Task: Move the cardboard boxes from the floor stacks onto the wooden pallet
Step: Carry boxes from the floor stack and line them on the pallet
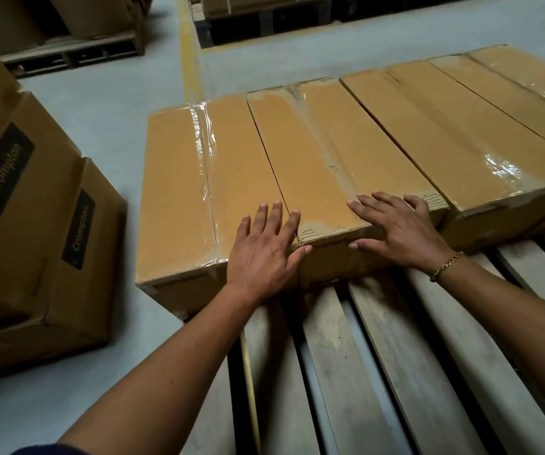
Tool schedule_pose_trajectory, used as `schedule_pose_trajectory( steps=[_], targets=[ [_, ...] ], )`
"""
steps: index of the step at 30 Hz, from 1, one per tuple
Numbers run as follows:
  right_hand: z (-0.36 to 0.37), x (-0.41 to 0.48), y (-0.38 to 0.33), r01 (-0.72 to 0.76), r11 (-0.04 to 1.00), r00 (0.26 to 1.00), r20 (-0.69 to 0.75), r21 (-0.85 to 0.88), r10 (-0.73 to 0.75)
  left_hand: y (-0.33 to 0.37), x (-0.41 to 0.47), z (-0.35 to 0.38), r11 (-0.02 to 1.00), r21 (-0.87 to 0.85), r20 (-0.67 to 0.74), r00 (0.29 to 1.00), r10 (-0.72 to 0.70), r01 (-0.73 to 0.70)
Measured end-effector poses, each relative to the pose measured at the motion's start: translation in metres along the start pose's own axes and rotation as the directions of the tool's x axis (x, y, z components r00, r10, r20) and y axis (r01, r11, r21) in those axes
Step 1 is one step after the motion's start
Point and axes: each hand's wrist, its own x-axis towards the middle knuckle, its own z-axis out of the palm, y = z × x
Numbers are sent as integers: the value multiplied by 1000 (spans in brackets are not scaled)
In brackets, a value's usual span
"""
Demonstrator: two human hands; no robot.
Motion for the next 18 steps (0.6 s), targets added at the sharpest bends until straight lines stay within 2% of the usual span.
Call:
schedule_pose_trajectory(
  steps=[6, 10, 13, 18],
  targets=[
    [-10, -7, -2, 24, 1000, 1000, 18, -3, -24, 1, -1, -2, 1000, -9, -14, 1000, -5, 5],
    [-17, -23, 25, -52, 995, 994, -87, 90, 59, 0, -1, -4, 1000, -7, -11, 1000, -4, 4],
    [-18, -37, 56, -112, 993, 990, -81, 23, 114, 1, 0, -5, 1000, -7, -10, 1000, -9, 8],
    [-15, -44, 61, -101, 993, 993, -73, -62, 96, 3, -1, -7, 1000, -14, -3, 1000, -6, 6]
  ],
)
